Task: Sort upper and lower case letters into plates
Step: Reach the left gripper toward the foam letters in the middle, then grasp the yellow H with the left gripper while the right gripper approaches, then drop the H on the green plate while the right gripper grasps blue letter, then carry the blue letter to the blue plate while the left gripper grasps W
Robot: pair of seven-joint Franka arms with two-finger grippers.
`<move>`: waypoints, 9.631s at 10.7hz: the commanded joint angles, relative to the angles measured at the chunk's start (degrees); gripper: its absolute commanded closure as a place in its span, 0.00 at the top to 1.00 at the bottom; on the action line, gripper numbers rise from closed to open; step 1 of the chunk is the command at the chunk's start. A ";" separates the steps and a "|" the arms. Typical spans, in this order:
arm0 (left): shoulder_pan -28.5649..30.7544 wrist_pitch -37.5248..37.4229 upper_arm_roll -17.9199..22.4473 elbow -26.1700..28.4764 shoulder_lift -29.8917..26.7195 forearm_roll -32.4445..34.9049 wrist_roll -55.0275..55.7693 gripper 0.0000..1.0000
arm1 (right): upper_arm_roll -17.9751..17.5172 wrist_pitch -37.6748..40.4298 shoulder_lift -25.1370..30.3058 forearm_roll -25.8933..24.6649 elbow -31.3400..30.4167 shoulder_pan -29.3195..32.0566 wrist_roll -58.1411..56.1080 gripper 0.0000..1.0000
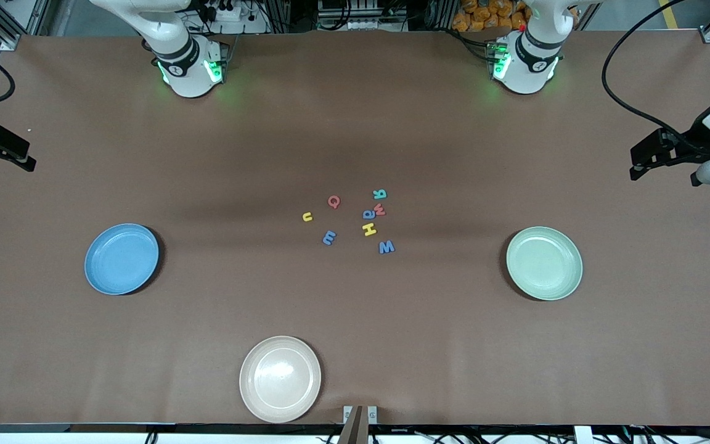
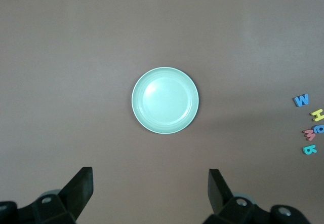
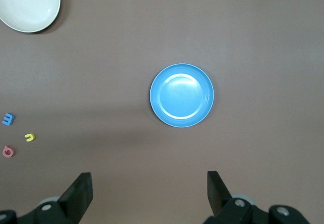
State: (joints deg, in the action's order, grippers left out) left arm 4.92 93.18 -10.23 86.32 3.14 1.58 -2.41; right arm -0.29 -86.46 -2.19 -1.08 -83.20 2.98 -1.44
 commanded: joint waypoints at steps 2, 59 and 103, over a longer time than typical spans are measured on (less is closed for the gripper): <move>-5.44 3.06 0.04 0.16 4.05 -1.31 0.48 1.00 | -0.06 0.76 -0.44 0.29 1.11 -0.26 1.00 1.00; 6.48 28.99 -13.14 16.05 20.50 11.07 20.39 0.00 | 0.29 -33.32 -36.64 4.34 -3.10 -36.11 45.54 1.00; -36.83 40.59 1.53 -6.35 48.54 3.25 141.46 0.90 | 0.55 -29.20 -27.08 2.49 -11.78 -2.92 -2.74 0.03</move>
State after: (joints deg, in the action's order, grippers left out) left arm -31.13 133.49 -9.49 80.80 51.22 5.39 138.06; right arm 1.32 -113.97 -33.50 2.21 -89.36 -2.80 0.30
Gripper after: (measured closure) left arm 0.044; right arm 0.727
